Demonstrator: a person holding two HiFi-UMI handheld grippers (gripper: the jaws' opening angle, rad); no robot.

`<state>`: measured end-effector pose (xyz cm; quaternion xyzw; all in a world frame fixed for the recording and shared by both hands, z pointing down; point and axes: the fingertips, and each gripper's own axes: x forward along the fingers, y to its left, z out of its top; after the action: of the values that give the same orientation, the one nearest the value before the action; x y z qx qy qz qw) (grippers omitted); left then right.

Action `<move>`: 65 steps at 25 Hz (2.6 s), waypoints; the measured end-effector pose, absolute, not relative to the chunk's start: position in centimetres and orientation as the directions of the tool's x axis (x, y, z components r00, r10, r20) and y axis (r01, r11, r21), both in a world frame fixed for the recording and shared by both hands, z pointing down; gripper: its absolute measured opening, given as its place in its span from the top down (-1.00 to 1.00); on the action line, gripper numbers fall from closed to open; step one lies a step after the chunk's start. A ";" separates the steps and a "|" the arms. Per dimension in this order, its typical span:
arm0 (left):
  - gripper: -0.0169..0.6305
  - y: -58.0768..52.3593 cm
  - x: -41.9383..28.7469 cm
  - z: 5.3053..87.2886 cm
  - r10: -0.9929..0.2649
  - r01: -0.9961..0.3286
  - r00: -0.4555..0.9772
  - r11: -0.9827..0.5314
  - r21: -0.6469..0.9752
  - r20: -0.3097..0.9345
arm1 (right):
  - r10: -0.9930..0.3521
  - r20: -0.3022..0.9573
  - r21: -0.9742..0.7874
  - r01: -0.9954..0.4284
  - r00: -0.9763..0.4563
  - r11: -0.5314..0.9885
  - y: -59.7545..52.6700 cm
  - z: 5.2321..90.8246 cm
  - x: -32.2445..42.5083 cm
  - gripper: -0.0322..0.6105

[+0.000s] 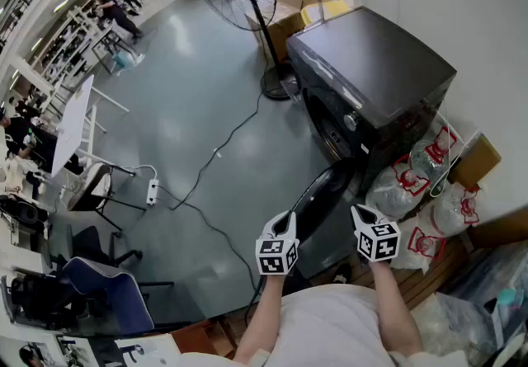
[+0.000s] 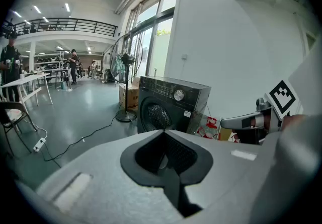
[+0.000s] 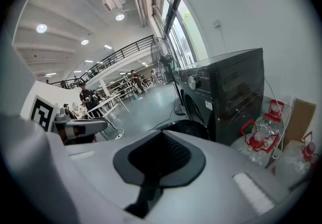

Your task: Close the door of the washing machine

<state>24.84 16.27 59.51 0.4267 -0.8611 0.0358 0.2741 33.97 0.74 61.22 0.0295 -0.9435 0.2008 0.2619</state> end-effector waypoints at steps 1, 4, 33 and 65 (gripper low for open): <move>0.93 16.3 24.8 59.5 -0.715 -0.755 -0.485 0.633 0.171 0.504 | 0.048 0.504 -0.364 -0.161 -0.862 0.917 0.7 61.1 33.9 0.89; 0.93 16.4 24.8 59.5 -0.715 -0.758 -0.481 0.630 0.169 0.507 | 0.046 0.501 -0.365 -0.163 -0.864 0.917 0.8 60.9 33.8 0.89; 0.53 13.3 24.1 72.0 -0.618 -0.905 -0.220 0.419 0.078 0.755 | 0.111 0.545 -0.410 -0.149 -0.831 0.900 1.9 63.1 35.6 0.89; 0.53 13.7 20.9 72.5 -0.634 -0.900 -0.237 0.428 0.079 0.736 | 0.397 0.606 -0.057 0.460 -0.689 0.886 3.5 64.1 21.9 0.89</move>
<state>20.91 13.74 72.54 0.5019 -0.7644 0.1845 0.3602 21.86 3.48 64.11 -0.2337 -0.9176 -0.0499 0.3178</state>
